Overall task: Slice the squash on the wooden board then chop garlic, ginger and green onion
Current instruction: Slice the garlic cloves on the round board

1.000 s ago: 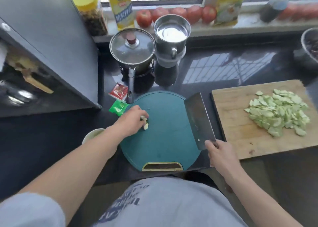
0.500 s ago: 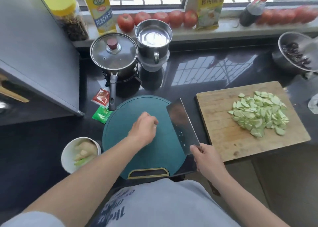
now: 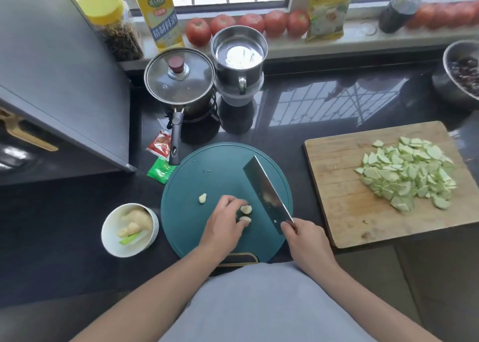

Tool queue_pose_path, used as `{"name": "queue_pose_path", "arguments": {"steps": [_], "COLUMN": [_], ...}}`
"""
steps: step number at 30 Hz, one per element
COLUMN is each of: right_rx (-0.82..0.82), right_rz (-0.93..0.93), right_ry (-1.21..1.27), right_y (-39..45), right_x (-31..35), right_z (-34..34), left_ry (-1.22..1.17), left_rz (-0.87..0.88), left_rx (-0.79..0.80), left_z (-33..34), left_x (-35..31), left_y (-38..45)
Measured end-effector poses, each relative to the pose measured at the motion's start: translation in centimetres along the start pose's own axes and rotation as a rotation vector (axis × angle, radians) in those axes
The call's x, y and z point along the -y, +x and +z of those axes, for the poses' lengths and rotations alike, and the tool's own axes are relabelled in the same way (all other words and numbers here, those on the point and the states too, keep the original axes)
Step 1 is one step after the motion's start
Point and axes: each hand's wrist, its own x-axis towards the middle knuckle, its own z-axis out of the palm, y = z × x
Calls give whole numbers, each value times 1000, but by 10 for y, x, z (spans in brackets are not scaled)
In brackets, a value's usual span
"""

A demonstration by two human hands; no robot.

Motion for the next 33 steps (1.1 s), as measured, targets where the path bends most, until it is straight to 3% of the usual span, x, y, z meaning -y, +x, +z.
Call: {"name": "queue_pose_path", "arguments": {"steps": [5, 13, 18, 27, 33], "right_rx": [7, 19, -16, -46, -35], "right_rz": [-1, 9, -16, -68, -71], "right_ry": [-34, 11, -33, -150, -167], "right_y": [-7, -14, -17, -15, -4], "right_x": [-2, 0, -3, -2, 13], "right_z": [1, 0, -3, 0, 10], "left_ry": [-6, -188, -171, -223, -71], "left_rz": [-20, -306, -374, -218, -28], "left_rx": [-81, -151, -137, -202, -179], "left_z": [5, 11, 8, 11, 15], "left_x": [-6, -20, -23, -22, -14], "left_y": [8, 19, 28, 16, 10]}}
